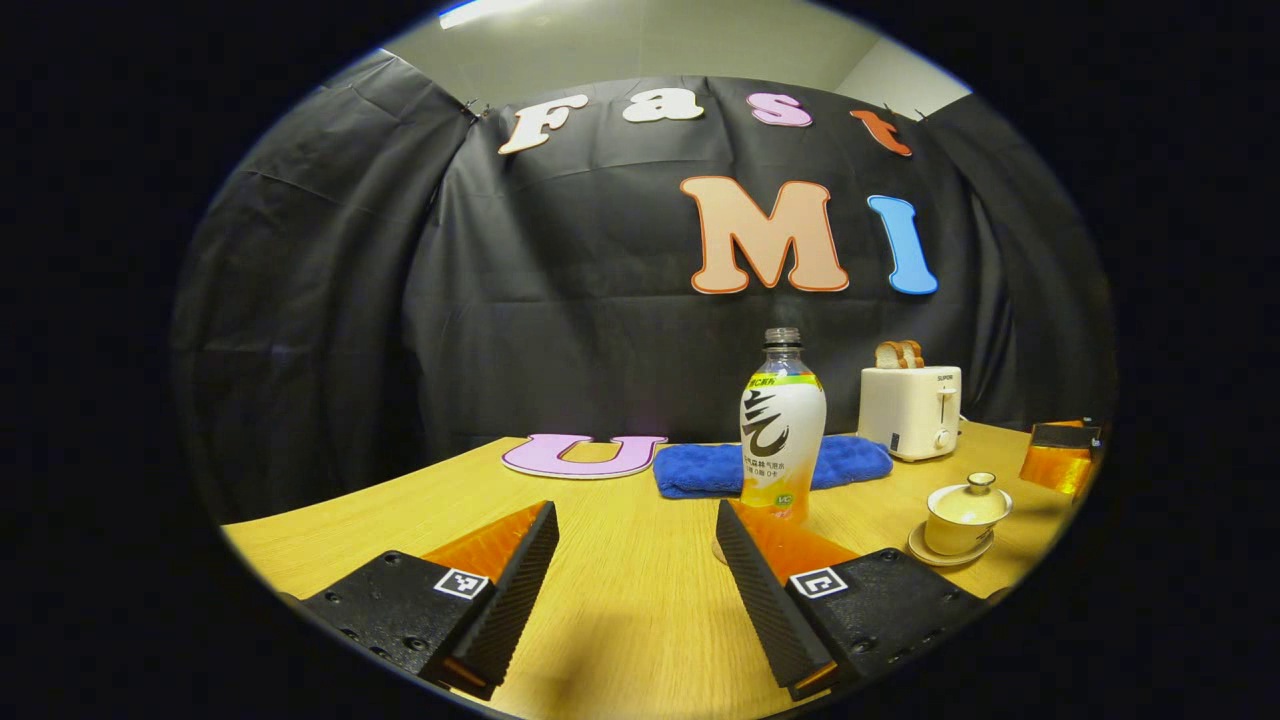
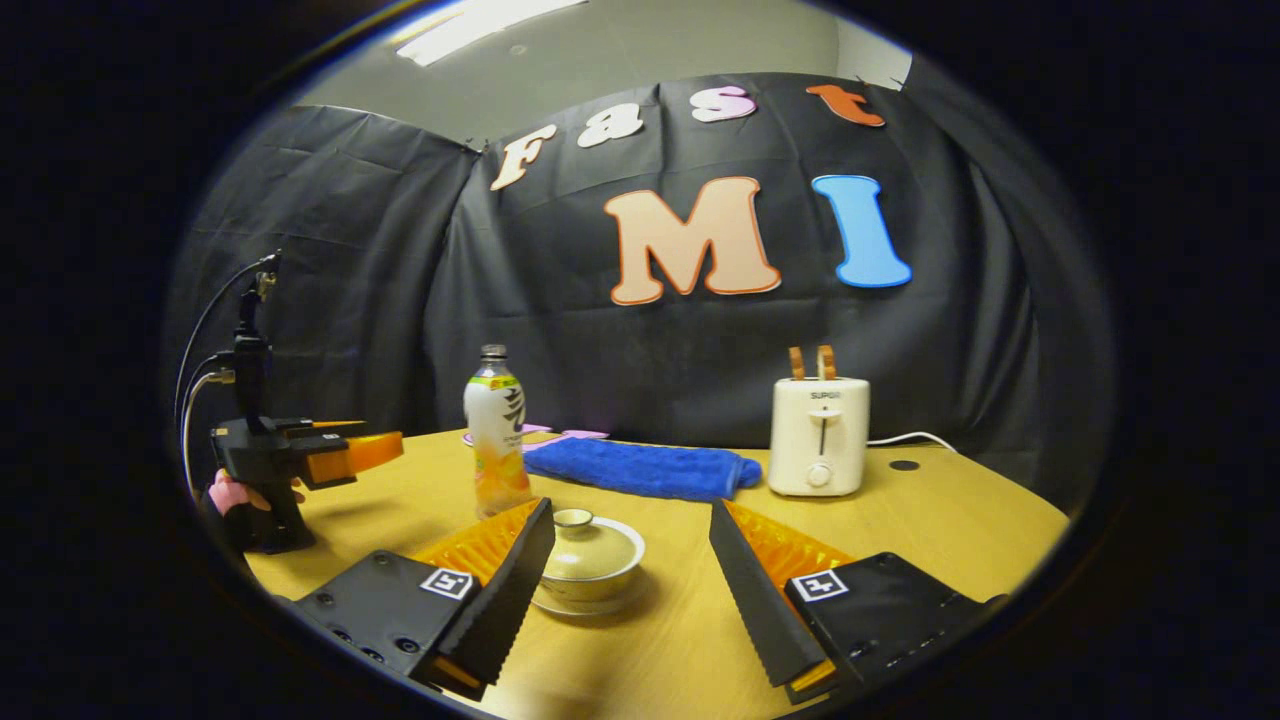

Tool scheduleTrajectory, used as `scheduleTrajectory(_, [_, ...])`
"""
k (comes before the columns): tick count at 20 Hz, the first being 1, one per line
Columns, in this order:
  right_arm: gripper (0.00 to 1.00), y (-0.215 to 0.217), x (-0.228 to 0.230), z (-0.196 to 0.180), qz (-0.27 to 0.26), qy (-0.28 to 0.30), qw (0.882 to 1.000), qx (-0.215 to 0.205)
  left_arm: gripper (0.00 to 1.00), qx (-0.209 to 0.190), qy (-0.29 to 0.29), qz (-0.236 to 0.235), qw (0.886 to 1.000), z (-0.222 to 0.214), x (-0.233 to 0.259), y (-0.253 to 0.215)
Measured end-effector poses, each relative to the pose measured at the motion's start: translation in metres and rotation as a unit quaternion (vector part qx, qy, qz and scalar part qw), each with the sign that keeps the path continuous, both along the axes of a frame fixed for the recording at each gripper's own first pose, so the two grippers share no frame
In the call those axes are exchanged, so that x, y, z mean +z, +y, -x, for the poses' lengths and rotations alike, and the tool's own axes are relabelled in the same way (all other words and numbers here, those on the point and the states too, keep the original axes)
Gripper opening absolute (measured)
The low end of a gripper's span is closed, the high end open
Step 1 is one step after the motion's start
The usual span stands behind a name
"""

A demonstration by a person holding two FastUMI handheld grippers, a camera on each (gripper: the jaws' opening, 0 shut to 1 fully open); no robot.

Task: Open the teacup lid with one hand, grasp the water bottle and pour water into the teacup with the other hand; after pouring, place the water bottle on the coaster and then close the teacup lid.

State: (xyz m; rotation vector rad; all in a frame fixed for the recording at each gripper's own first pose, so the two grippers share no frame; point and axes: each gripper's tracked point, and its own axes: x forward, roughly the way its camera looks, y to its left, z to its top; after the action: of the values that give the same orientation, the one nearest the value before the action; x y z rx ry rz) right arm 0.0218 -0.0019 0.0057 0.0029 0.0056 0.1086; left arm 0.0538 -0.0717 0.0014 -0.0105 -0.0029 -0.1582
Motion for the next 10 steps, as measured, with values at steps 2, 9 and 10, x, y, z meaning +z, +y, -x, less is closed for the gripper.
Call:
scheduleTrajectory(2, [0.94, -0.023, 0.001, 0.004, 0.001, -0.002, 0.999, -0.046, 0.93, 0.004, 0.0, 0.0, 1.0, 0.001, 0.0, 0.002])
scheduleTrajectory(9, [0.94, -0.083, 0.004, 0.016, 0.007, -0.009, 0.982, -0.188, 0.93, 0.029, 0.0, -0.002, 1.0, 0.001, 0.0, 0.011])
scheduleTrajectory(10, [0.98, -0.083, 0.004, 0.016, 0.007, -0.009, 0.982, -0.189, 0.93, 0.031, 0.0, -0.002, 1.0, 0.002, 0.0, 0.012])
